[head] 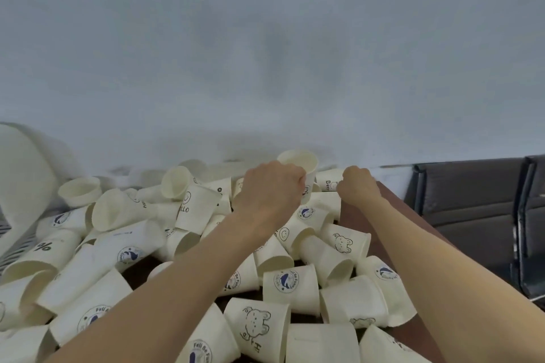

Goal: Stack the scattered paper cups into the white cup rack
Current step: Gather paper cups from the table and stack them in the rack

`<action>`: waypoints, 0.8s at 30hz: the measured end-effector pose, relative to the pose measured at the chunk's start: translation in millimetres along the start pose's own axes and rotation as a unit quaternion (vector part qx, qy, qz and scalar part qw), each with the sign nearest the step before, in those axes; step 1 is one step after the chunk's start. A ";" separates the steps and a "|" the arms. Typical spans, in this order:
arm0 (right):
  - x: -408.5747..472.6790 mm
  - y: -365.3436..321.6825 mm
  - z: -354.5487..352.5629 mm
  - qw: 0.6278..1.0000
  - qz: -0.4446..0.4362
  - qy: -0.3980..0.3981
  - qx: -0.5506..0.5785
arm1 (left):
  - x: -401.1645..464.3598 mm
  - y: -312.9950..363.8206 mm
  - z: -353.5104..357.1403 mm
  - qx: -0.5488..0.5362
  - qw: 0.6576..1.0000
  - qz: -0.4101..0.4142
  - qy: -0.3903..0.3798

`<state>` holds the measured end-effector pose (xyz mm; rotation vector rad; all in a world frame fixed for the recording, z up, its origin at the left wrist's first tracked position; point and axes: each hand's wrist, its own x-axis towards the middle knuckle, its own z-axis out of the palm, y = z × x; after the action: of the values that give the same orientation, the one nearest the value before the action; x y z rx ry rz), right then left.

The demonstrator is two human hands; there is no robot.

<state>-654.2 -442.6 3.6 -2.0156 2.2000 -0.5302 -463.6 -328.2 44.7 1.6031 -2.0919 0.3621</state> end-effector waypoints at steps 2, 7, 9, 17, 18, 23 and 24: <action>17.5 2.7 6.8 1.000 0.024 0.007 0.011 | 5.2 -0.2 4.5 0.012 1.000 0.013 -0.002; 55.3 -0.4 23.7 0.995 0.074 0.006 0.066 | 11.2 -1.5 11.3 0.036 0.999 0.038 -0.013; 70.9 0.0 29.6 0.991 0.101 -0.012 0.086 | 12.3 -3.2 12.0 0.034 0.999 0.041 -0.007; 102.0 9.2 44.0 0.958 0.161 -0.074 0.225 | 17.6 -17.6 21.6 0.029 0.999 0.038 -0.005; 102.1 9.7 44.4 0.960 0.164 -0.074 0.214 | 17.2 -18.5 22.5 0.028 0.999 0.038 -0.008; 90.0 0.2 39.8 0.983 0.127 0.015 0.136 | 13.3 -22.2 24.7 0.027 0.999 0.030 -0.019; 85.9 -3.8 38.0 0.985 0.107 0.033 0.131 | 12.3 -23.1 24.2 0.022 0.999 0.022 -0.023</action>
<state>-648.3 -533.9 -17.5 -1.6328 2.2112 -0.8188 -449.0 -356.6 28.6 1.6061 -2.1714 0.3939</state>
